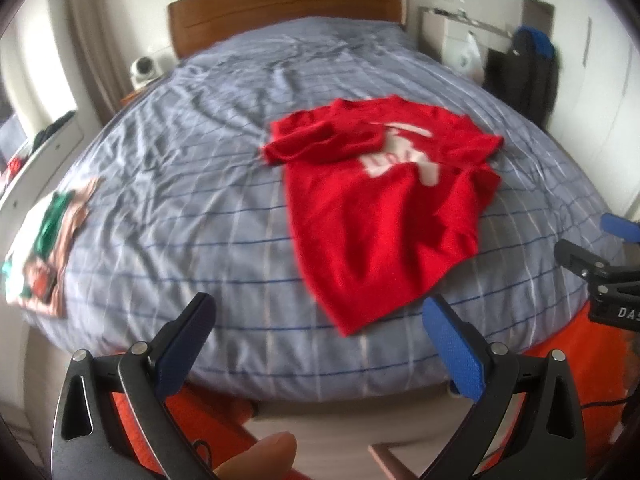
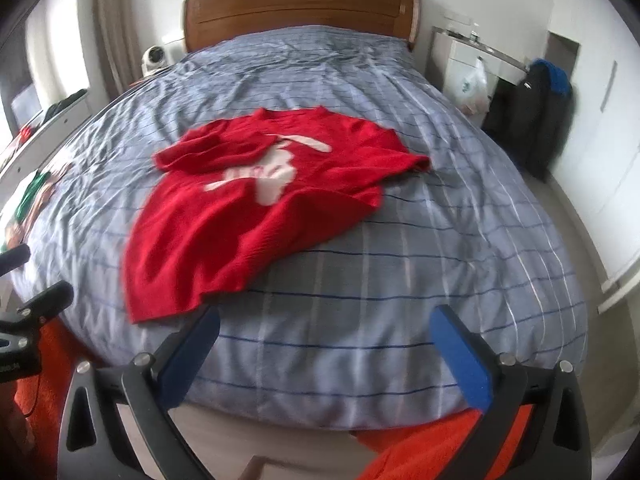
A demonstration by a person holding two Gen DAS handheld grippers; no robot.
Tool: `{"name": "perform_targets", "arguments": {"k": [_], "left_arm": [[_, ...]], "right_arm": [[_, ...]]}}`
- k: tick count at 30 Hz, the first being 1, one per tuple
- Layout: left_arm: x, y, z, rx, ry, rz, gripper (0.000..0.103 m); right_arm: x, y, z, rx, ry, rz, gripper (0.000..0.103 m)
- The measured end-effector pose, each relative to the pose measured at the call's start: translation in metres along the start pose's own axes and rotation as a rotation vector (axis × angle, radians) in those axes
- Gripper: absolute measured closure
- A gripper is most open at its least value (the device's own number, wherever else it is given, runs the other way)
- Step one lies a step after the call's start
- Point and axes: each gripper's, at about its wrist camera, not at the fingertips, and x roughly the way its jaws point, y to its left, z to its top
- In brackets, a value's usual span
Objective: Fold small clothes
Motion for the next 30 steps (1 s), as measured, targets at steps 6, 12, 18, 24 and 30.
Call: {"name": "perform_targets", "arguments": {"k": [6,12,18,24,30], "left_arm": [[-0.014,0.014,-0.002,-0.036,-0.054,0.049,0.000],[-0.015,-0.002,-0.001,0.000,-0.044,0.033,0.000],[-0.012,-0.020,-0.003,0.047,-0.039,0.013,0.000],[-0.016,-0.033,-0.002,0.058,-0.054,-0.029,0.000],[-0.013,-0.025,0.006,0.045,-0.062,0.013,0.000]], "right_arm": [[-0.021,0.024,0.012,-0.069,-0.077,0.028,0.000],[-0.034,0.022,0.009,-0.090,-0.127,0.045,0.000],[-0.016,-0.002,-0.009,-0.002,-0.049,0.043,0.000],[-0.019,-0.013,-0.012,-0.005,-0.048,0.042,0.000],[-0.024,-0.015,-0.002,0.021,-0.061,0.038,0.000]]}}
